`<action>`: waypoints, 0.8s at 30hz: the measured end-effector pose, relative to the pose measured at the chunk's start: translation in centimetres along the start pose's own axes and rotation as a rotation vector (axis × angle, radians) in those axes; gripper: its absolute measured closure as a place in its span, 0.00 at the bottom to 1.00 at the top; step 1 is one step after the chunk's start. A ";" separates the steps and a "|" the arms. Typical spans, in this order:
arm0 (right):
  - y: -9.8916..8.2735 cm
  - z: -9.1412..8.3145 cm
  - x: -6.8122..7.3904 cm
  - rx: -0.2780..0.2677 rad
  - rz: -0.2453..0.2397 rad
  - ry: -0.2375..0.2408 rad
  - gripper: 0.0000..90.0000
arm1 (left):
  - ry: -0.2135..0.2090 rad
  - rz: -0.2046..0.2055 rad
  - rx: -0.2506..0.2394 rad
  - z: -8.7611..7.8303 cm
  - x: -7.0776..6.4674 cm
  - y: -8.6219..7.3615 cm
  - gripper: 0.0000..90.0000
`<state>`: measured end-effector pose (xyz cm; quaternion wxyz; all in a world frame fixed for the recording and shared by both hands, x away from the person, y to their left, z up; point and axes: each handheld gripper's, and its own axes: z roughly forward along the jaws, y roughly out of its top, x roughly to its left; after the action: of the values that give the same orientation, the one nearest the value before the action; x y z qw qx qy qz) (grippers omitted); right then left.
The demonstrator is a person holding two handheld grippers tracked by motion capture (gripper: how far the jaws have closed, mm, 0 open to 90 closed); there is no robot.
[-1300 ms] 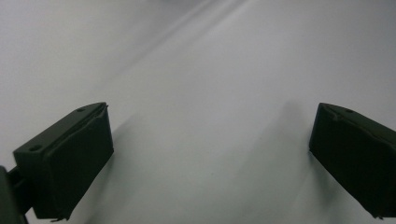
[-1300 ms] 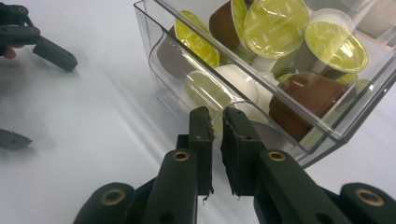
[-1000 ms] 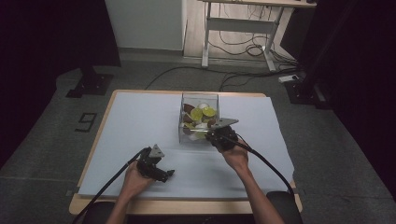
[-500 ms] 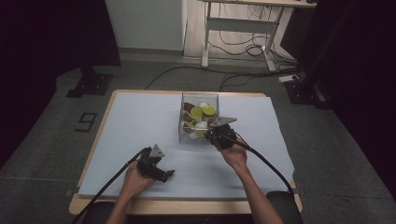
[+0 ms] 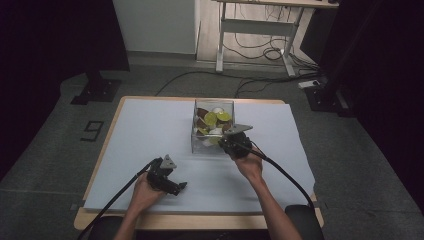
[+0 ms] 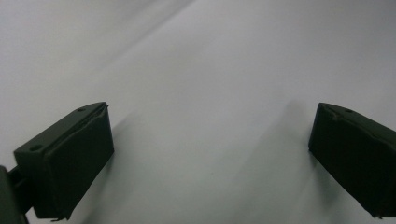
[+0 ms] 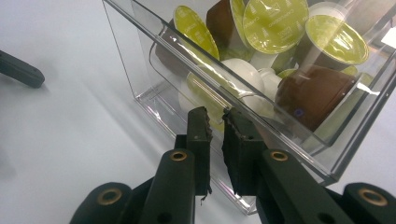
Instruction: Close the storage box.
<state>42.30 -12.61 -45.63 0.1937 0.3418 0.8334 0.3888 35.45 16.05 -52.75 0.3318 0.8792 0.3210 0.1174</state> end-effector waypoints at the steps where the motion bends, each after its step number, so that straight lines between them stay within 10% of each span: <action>1: 0.0 0.0 0.0 0.000 -0.002 -0.001 0.89 | 0.000 0.000 0.000 0.0 0.0 0.0 0.00; 24: -0.3 1.1 0.0 0.011 -0.031 -0.041 0.93 | -0.003 0.001 0.001 0.0 0.0 0.0 0.00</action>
<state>42.84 -12.18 -46.51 0.2146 0.3380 0.8365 0.3741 35.45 16.06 -52.76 0.3318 0.8796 0.3203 0.1163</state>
